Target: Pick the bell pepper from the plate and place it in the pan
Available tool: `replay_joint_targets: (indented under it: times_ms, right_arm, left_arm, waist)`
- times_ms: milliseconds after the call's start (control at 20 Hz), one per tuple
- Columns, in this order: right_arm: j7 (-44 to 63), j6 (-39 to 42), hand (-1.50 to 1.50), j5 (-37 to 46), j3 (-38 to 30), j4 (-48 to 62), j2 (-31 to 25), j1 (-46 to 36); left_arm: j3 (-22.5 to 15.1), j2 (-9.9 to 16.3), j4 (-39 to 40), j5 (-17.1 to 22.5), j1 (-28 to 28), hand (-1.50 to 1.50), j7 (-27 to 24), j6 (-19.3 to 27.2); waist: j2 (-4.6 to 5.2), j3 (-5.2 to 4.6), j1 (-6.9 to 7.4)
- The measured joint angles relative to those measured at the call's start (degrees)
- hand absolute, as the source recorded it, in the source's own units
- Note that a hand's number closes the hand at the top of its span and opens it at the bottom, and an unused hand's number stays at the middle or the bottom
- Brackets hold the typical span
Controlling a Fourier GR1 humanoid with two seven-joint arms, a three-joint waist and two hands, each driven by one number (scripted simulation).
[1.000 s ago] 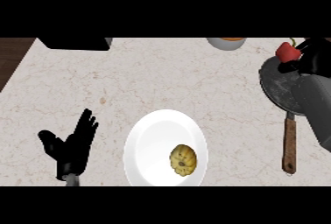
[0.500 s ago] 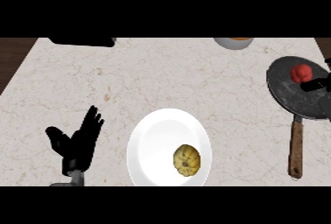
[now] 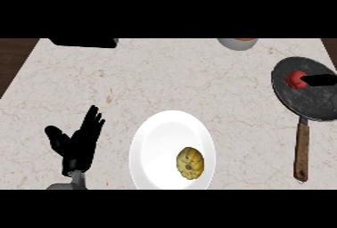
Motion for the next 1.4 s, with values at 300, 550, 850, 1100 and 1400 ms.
replay_joint_targets:
  times_ms: [300,550,850,1100,1400]
  right_arm:
    - [-12.15,4.33,-1.5,-12.37,-11.0,-4.13,-0.03,1.2]
    - [-22.37,13.75,-1.5,-22.24,-19.39,-5.35,-0.5,4.8]
    - [-31.97,27.72,-1.5,-29.31,-24.22,-5.11,-1.64,9.74]
    - [-35.33,34.33,-1.5,-31.82,-23.15,-8.12,0.14,14.42]
    - [-28.84,33.53,-1.5,-34.66,-19.63,-22.19,4.73,21.05]
  left_arm:
    - [0.12,-0.46,-0.17,0.03,0.88,0.0,0.05,0.57]
    - [0.37,-0.47,-0.3,-0.15,1.97,0.0,-0.44,0.91]
    - [1.14,0.09,-0.58,0.21,3.24,0.0,-0.47,0.6]
    - [1.95,0.28,-0.18,0.34,3.76,0.0,-1.12,0.2]
    - [2.5,0.3,-0.75,0.44,4.97,0.0,-1.44,-0.34]
  waist:
    - [-0.41,-0.03,-1.23]
    - [-0.93,-0.21,-2.32]
    - [-1.54,-0.46,-3.14]
    - [-1.99,-0.63,-3.89]
    - [-2.39,-0.75,-4.66]
